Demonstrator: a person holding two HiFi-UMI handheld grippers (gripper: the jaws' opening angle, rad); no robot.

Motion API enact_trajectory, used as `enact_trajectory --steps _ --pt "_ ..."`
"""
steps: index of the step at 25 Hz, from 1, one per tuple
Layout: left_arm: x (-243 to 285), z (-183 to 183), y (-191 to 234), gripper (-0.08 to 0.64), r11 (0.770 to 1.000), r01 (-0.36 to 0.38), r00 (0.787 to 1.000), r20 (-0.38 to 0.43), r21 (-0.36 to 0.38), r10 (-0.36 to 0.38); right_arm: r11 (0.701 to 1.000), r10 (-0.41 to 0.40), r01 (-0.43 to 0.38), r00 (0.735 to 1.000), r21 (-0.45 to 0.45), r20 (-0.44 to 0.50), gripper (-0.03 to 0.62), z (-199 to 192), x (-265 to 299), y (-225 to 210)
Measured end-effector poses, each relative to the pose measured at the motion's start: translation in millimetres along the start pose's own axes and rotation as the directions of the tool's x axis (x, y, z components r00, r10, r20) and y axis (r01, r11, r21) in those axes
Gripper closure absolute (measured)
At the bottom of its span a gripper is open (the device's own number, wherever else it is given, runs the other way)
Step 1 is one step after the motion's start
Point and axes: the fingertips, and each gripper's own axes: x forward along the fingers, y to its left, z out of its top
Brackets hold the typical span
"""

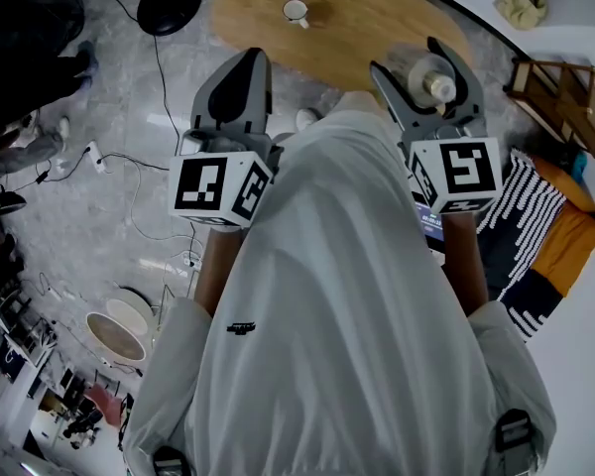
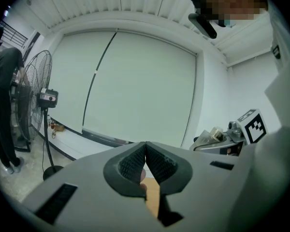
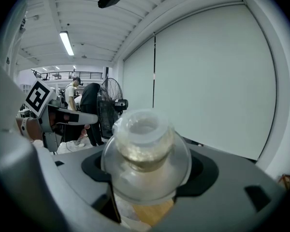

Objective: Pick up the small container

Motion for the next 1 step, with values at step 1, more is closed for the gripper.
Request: enact_trajectory --steps 1 --pt "0.4 0.7 -1.0 0.540 1.000 0.001 1.000 0.001 0.000 -0.001 1.000 0.000 0.000 1.000 0.001 -0.001 0.250 0.1 -0.6 -0.6"
